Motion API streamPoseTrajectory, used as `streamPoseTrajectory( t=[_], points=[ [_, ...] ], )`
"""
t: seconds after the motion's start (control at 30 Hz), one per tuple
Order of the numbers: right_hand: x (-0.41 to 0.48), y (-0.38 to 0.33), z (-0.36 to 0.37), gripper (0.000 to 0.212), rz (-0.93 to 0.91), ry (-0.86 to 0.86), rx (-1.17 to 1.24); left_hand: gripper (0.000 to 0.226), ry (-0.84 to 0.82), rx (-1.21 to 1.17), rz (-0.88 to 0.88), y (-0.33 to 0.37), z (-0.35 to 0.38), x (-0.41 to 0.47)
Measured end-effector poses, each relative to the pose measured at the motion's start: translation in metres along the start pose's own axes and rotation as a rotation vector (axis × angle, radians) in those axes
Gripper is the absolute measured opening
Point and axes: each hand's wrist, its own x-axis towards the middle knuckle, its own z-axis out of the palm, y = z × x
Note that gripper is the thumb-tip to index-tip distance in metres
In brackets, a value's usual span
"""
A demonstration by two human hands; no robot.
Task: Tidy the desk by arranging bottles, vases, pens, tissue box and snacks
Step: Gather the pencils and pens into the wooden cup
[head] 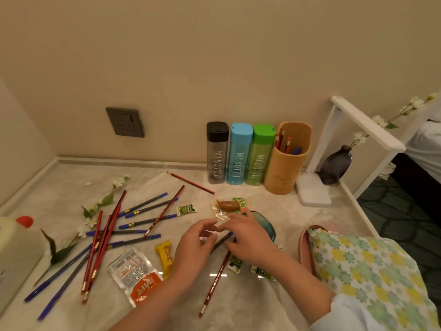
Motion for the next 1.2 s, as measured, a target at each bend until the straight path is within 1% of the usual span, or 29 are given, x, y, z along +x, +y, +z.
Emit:
streamPoseTrajectory(
  t=[0.1, 0.2, 0.3, 0.37, 0.53, 0.67, 0.87, 1.03, 1.13, 1.2],
  points=[
    [-0.003, -0.003, 0.007, 0.041, -0.096, -0.099, -0.15, 0.044, -0.036, 0.114, 0.013, -0.009, 0.0, -0.018],
    [-0.004, -0.004, 0.01, 0.04, -0.151, -0.2, -0.258, 0.048, -0.032, 0.215, 0.043, -0.01, 0.005, -0.034],
    [-0.004, -0.002, 0.013, 0.036, -0.195, -0.201, -0.314, 0.064, -0.032, 0.379, 0.14, -0.017, 0.012, -0.046],
    [-0.001, 0.0, 0.014, 0.037, -0.225, -0.208, -0.346, 0.07, -0.01, 0.441, 0.15, -0.021, 0.015, -0.052],
    [0.009, -0.005, 0.004, 0.03, -0.29, -0.314, -0.448, 0.064, 0.063, 0.481, 0.111, -0.017, 0.019, -0.061],
    [0.014, -0.004, 0.004, 0.028, -0.33, -0.367, -0.436, 0.066, 0.077, 0.476, 0.054, -0.016, 0.019, -0.062],
    [0.016, 0.003, 0.006, 0.032, -0.382, -0.362, -0.417, 0.065, 0.077, 0.451, 0.038, -0.011, 0.018, -0.061],
    [0.02, 0.002, 0.004, 0.025, -0.385, -0.348, -0.372, 0.059, 0.1, 0.416, 0.048, -0.006, 0.01, -0.054],
    [0.031, -0.003, -0.002, 0.02, -0.391, -0.275, -0.298, 0.053, 0.151, 0.424, 0.075, 0.001, -0.004, -0.042],
    [0.042, -0.008, -0.004, 0.023, -0.43, -0.192, -0.277, 0.046, 0.195, 0.435, 0.094, 0.004, -0.017, -0.031]
  ],
)
